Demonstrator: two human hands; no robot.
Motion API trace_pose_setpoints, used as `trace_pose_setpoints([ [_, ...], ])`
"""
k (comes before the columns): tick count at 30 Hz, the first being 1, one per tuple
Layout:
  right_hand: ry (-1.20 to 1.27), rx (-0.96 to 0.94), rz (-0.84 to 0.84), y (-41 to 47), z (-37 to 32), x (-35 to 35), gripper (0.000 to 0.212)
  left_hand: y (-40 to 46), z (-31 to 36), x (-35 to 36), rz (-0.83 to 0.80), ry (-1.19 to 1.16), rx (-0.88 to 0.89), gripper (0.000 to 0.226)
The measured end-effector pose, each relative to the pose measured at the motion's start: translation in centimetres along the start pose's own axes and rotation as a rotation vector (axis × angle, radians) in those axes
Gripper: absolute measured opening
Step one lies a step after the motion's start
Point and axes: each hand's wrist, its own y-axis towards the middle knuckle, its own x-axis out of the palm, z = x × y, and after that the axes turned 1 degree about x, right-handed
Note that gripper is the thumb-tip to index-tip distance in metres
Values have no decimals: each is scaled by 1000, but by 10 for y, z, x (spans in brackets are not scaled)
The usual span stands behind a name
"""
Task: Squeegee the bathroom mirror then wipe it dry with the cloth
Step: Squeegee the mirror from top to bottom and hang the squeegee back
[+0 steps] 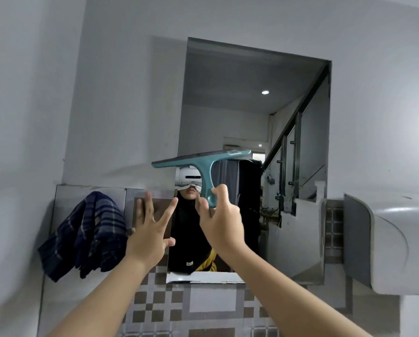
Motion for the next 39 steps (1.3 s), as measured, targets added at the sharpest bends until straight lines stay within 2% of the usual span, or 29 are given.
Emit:
trace_pose_setpoints([
  [7,-245,-207,70,20,38,-53,27,-13,-7,10,29,85,61,92],
  [13,-313,-218,90,33,59,-82,31,-22,-5,14,0,97,70,106],
  [22,-346,-257,37,37,94,-131,30,-20,-1,15,-21,156,21,108],
  [35,-327,-119,78,23,170,-210,32,-19,-6,26,77,126,40,112],
  [39,-266,-88,107,9,181,-214,47,-18,-8,29,88,134,45,114],
])
